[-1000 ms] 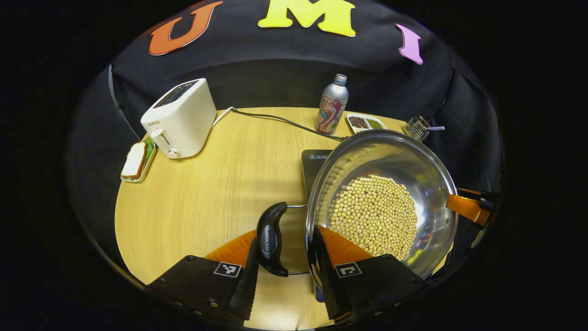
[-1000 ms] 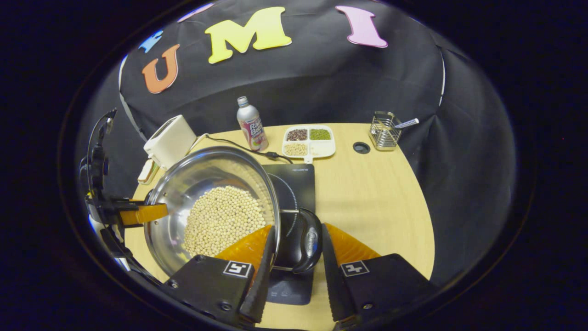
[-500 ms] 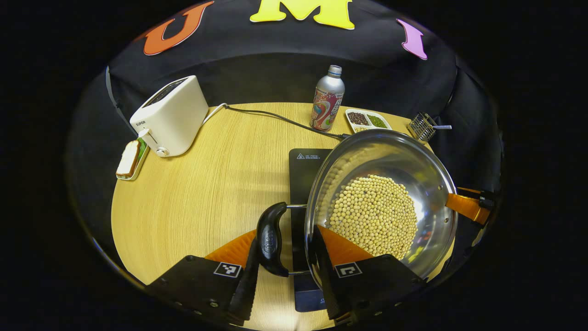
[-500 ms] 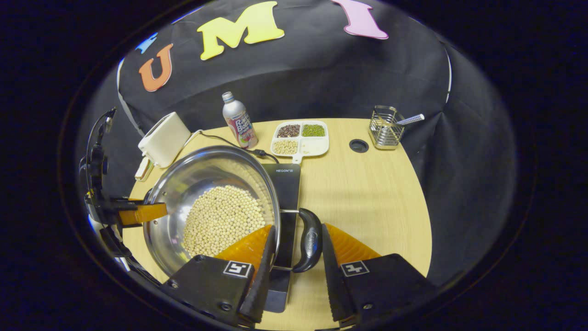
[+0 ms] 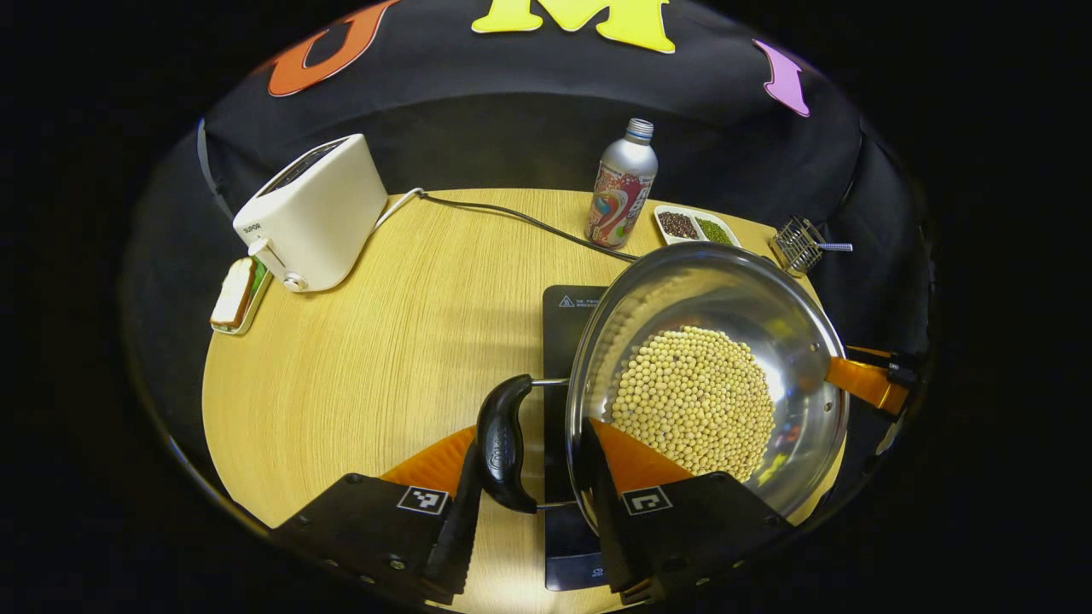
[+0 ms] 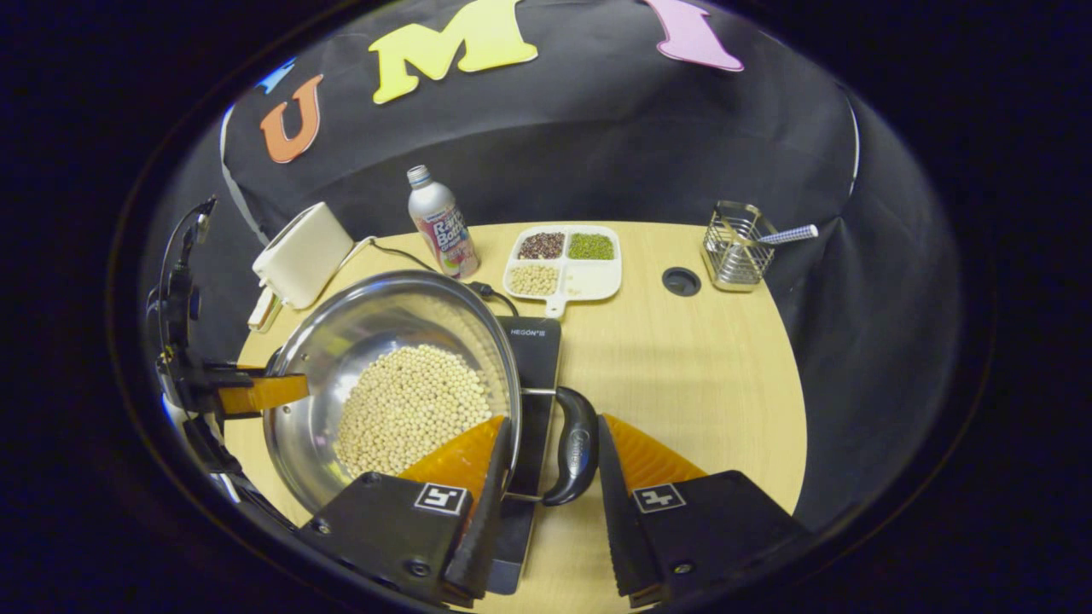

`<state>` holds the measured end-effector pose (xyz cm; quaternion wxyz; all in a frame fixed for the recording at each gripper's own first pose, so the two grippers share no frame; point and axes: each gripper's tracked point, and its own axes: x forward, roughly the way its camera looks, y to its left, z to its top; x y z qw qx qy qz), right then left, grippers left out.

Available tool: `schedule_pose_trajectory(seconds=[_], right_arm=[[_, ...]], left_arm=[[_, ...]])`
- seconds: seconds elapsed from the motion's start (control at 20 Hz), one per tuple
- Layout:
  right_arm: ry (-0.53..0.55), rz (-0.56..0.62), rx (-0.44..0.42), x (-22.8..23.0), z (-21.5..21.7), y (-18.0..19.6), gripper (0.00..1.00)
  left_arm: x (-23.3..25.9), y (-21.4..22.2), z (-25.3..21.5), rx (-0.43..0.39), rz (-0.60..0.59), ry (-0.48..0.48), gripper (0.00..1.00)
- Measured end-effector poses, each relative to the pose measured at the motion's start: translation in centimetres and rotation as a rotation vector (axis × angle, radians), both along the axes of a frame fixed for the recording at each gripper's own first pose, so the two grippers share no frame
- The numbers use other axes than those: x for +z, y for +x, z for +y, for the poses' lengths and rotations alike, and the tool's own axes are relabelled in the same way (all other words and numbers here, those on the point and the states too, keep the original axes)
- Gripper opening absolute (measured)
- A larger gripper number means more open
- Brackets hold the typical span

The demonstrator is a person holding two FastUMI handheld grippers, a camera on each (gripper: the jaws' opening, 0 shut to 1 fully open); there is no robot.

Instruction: First push the handle of the pot to place it horizontally, then grasp the pot with both hands and set it on the induction cooktop.

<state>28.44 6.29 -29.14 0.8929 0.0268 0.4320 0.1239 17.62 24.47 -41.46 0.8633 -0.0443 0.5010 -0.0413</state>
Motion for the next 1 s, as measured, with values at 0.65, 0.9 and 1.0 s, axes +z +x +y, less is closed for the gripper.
schedule_pose_trajectory(seconds=[0.65,0.9,1.0], right_arm=[[-0.007,-0.013,-0.014,-0.43,-0.36,-0.41,0.55],[0.011,-0.042,-0.036,-0.15,-0.47,-0.31,0.59],[0.017,-0.050,-0.034,-0.15,-0.61,-0.67,0.64]], left_arm=[[-0.18,0.04,-0.24,-0.028,-0.029,0.003,0.59],[-0.09,0.32,-0.06,-0.033,-0.064,0.019,0.74],[0.59,0.37,0.30,-0.049,-0.103,0.047,0.71]])
